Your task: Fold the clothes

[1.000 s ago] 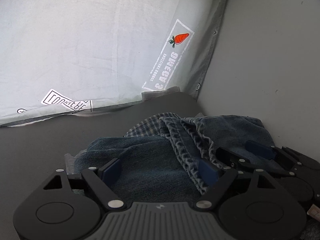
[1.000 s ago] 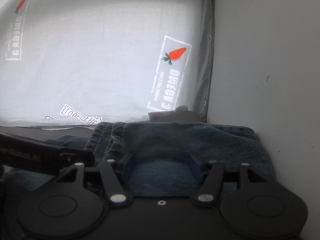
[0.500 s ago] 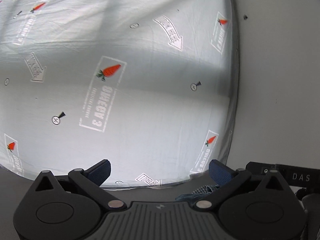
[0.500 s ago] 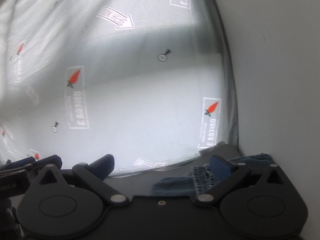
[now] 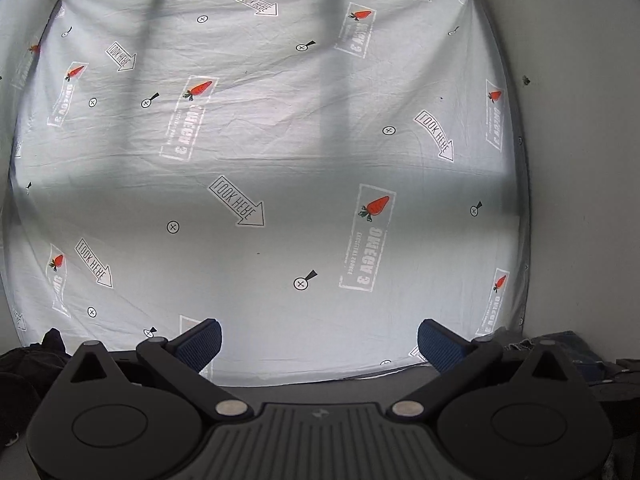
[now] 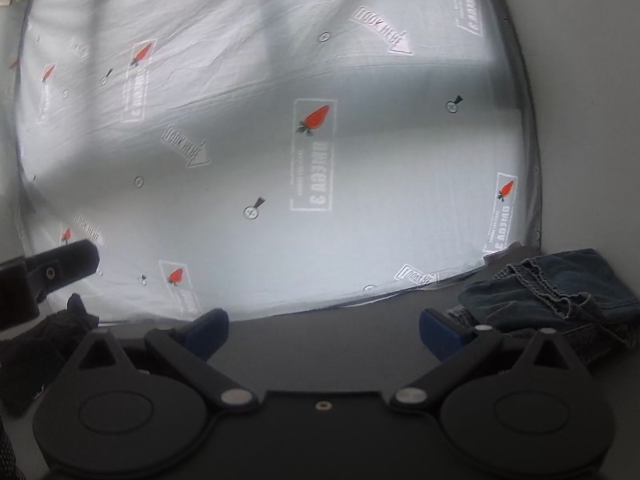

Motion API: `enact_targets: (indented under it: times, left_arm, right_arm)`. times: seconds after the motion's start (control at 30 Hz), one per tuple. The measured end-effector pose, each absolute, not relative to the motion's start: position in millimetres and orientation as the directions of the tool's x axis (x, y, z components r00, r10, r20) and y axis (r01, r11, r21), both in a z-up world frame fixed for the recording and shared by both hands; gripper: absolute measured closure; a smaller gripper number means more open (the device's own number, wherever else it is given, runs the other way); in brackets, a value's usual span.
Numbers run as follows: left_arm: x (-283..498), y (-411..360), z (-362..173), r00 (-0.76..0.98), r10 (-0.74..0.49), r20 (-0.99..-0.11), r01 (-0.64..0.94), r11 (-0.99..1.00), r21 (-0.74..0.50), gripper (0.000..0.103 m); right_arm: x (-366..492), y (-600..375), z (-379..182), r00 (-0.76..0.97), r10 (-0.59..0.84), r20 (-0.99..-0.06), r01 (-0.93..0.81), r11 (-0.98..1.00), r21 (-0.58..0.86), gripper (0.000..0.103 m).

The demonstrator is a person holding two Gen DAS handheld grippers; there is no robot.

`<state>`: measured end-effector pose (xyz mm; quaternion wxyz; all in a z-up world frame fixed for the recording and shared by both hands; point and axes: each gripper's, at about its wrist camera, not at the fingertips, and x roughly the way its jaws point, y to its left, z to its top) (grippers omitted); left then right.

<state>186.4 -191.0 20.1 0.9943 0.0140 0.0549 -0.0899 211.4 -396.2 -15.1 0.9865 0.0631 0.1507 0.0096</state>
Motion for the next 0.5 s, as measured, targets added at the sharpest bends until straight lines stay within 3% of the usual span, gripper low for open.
enact_targets:
  times: [0.13,0.23,0.33,0.5]
  left_arm:
    - [158,-125,25,0.973,-0.178,-0.149,0.178,0.984,-0.013,0.000]
    - [142,-80,28,0.952,-0.199,-0.231,0.195,0.980,-0.041,0.000]
    - [126,-41,23,0.927,-0.218,-0.305,0.203,0.976,-0.079,0.000]
    - [104,-1,8,0.875,-0.188,-0.445,0.152,0.981,-0.116,0.000]
  right_arm:
    - [177,-334,-11,0.943,0.063,-0.327,0.001,0.981,0.192,0.000]
    - [151,-297,-9,0.937,0.057,-0.345,0.028,0.971,0.237,0.000]
    - [122,-257,-10,0.938,0.007,-0.348,0.054,0.985,0.165,0.000]
    - [87,-214,-4,0.900,-0.040,-0.435,0.087,0.992,0.089,0.000]
